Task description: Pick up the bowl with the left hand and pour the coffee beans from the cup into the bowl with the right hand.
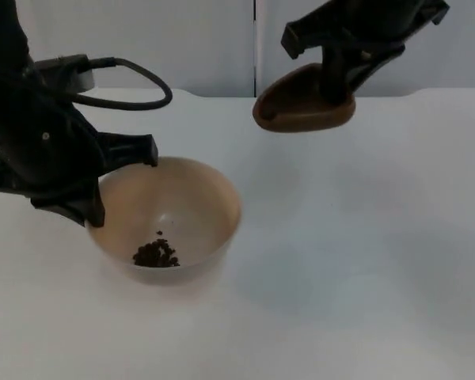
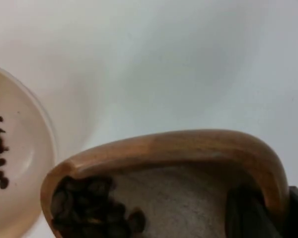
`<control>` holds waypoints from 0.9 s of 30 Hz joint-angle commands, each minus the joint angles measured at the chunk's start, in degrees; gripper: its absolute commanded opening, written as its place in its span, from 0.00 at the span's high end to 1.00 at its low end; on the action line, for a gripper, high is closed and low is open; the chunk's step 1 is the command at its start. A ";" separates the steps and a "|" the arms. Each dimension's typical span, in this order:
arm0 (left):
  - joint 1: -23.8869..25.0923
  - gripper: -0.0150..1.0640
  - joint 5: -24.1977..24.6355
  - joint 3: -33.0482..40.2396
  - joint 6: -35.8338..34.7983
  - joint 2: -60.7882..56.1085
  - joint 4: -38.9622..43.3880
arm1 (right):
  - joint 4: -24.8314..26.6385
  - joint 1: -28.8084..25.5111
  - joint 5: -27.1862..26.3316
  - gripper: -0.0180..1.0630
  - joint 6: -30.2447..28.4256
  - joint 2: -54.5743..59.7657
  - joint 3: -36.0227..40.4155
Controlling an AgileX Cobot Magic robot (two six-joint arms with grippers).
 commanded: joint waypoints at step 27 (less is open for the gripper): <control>0.12 0.99 -5.58 1.12 -1.22 3.30 1.54 | 3.25 -5.81 -25.27 0.98 6.21 -0.73 27.13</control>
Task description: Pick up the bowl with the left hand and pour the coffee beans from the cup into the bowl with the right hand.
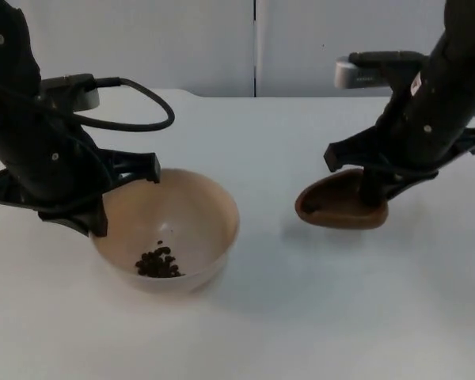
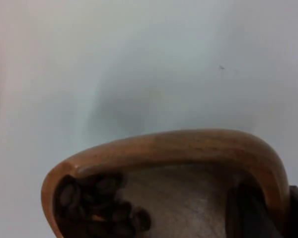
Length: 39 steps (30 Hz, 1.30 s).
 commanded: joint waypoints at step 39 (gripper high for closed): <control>0.12 0.99 -0.39 0.22 -0.43 3.73 2.00 | -3.42 -4.22 -11.73 0.98 6.27 -0.39 12.18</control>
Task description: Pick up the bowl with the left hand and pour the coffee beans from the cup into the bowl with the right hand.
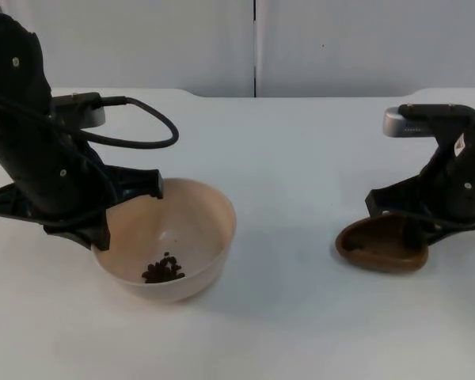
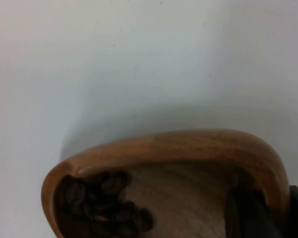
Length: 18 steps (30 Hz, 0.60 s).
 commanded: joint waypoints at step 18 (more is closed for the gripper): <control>0.12 0.99 1.82 0.22 0.13 0.47 2.28 | 0.00 -0.19 -0.66 0.76 0.74 1.19 0.11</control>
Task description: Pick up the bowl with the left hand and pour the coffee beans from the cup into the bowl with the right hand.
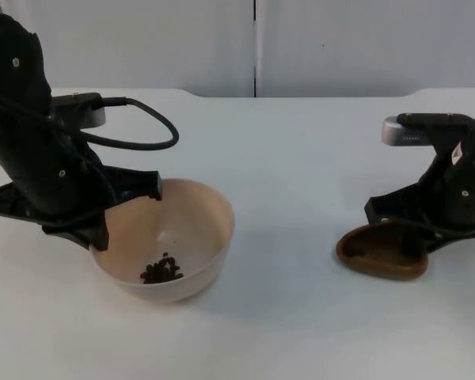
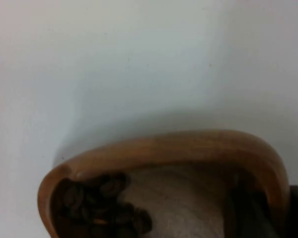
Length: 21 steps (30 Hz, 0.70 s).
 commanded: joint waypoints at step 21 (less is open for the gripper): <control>0.12 0.25 1.27 0.22 1.12 -2.14 1.60 | 0.00 -0.19 -2.50 0.38 -0.28 -3.05 0.00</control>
